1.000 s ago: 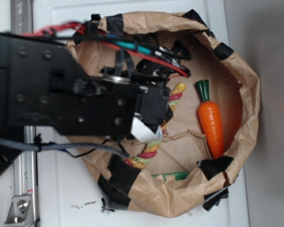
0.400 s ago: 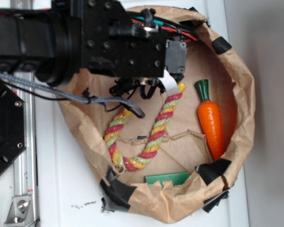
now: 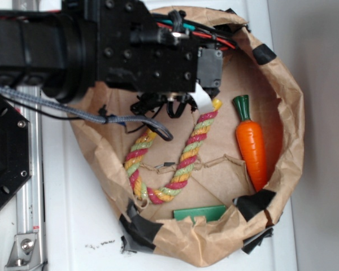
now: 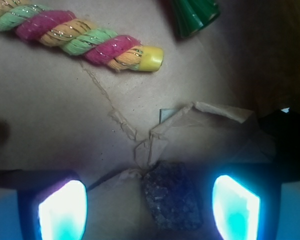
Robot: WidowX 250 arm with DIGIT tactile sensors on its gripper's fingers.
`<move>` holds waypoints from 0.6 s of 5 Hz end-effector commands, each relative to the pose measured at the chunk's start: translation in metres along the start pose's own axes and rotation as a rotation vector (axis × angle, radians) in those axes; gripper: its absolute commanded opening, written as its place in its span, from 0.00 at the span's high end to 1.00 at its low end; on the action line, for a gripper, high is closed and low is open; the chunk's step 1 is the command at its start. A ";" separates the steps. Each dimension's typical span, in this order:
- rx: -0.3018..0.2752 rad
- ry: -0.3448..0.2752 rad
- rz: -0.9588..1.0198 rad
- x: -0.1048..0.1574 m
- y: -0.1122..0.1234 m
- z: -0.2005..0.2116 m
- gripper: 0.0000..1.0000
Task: Grab the rock.
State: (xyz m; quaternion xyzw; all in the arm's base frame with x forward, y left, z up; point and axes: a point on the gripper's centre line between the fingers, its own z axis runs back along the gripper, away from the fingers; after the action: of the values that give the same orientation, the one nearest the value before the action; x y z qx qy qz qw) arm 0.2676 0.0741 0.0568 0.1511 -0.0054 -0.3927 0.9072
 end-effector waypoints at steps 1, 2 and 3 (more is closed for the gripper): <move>0.044 -0.020 0.023 0.003 0.012 0.009 0.00; -0.045 -0.087 -0.065 -0.011 0.015 -0.020 0.00; -0.156 -0.180 -0.053 -0.017 0.021 -0.024 0.77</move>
State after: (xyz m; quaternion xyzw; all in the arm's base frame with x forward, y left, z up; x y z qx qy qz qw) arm 0.2668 0.1024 0.0300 0.0207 -0.0352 -0.4207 0.9063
